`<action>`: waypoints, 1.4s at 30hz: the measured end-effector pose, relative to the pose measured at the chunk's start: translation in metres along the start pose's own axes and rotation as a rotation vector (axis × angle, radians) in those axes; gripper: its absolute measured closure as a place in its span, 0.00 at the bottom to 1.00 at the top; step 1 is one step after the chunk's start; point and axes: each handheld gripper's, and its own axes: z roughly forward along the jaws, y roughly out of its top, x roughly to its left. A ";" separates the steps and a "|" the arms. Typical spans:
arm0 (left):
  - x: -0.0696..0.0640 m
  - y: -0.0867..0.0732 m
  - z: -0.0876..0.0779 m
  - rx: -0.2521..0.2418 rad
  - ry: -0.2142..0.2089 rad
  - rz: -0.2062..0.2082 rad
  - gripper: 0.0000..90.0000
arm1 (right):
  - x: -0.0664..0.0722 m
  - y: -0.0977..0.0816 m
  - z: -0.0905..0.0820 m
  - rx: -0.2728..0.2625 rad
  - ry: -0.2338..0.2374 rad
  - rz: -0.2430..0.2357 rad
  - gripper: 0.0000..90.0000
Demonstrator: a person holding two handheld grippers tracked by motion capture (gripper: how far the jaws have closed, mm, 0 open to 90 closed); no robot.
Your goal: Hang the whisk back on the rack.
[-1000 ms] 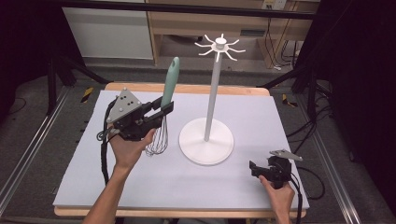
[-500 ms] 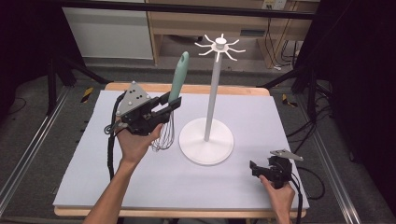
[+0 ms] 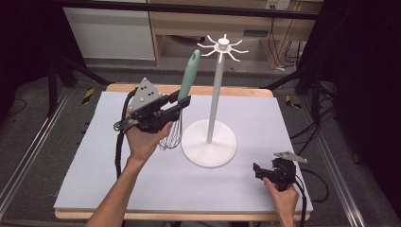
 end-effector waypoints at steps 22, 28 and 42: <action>-0.001 0.003 0.015 0.029 0.011 0.014 0.76 | 0.000 0.000 0.000 -0.001 0.003 0.004 0.09; -0.001 0.003 0.019 0.032 0.016 0.015 0.76 | 0.000 0.000 0.000 -0.002 0.005 0.003 0.09; -0.003 0.000 0.033 0.041 0.010 0.009 0.76 | -0.002 0.000 0.000 -0.003 0.004 -0.001 0.09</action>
